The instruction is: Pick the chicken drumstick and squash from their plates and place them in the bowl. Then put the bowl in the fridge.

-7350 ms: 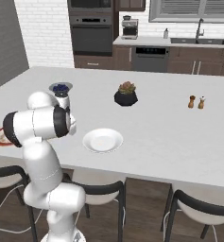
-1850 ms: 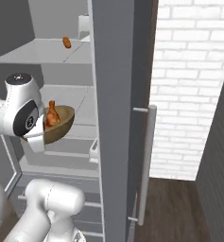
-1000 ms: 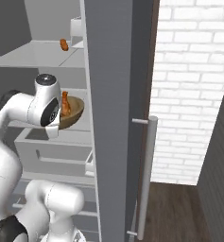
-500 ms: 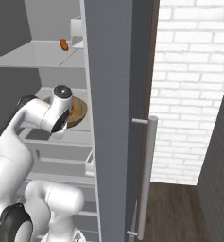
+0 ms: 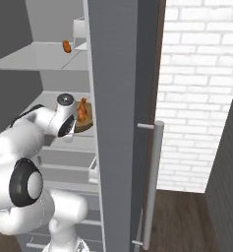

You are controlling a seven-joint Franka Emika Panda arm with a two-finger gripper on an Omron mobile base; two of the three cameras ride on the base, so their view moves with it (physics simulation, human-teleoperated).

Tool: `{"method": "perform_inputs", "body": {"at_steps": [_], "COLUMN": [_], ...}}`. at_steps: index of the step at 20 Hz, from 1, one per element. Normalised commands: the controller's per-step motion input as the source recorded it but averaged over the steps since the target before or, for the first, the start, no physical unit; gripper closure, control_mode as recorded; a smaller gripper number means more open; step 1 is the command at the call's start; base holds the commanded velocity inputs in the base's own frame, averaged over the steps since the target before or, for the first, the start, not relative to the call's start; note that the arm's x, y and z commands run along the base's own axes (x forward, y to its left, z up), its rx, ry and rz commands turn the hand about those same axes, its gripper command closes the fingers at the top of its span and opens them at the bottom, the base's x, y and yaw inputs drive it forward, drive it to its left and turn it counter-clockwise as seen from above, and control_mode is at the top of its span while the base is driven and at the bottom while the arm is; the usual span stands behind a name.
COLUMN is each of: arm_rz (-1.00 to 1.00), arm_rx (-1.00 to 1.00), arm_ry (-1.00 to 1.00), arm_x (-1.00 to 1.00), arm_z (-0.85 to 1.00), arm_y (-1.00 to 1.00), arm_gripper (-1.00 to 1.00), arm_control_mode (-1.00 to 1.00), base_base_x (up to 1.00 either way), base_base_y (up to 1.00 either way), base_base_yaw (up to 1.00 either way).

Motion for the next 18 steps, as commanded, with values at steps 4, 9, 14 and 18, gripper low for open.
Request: {"method": "perform_inputs", "body": {"at_steps": [4,9,14,18], "arm_rz": [-0.09,-0.11,-0.01,0.0], "arm_rx": [0.0,-0.01,0.0,0.0], "arm_ry": [0.0,0.0,0.0,-0.05], "arm_x": [0.72,0.88,0.13,-0.17], "arm_z": [-0.31,-0.15,-0.02,0.0], "arm_y": [0.0,0.0,0.0,0.0], "arm_gripper": [1.0,1.0,-1.0,-1.0], "arm_control_mode": [-1.0,-1.0,-1.0,-1.0], "base_base_x": [0.0,0.0,0.0,0.0], "base_base_y": [0.0,0.0,0.0,0.0], "base_base_yaw": [0.0,0.0,0.0,0.0]}}
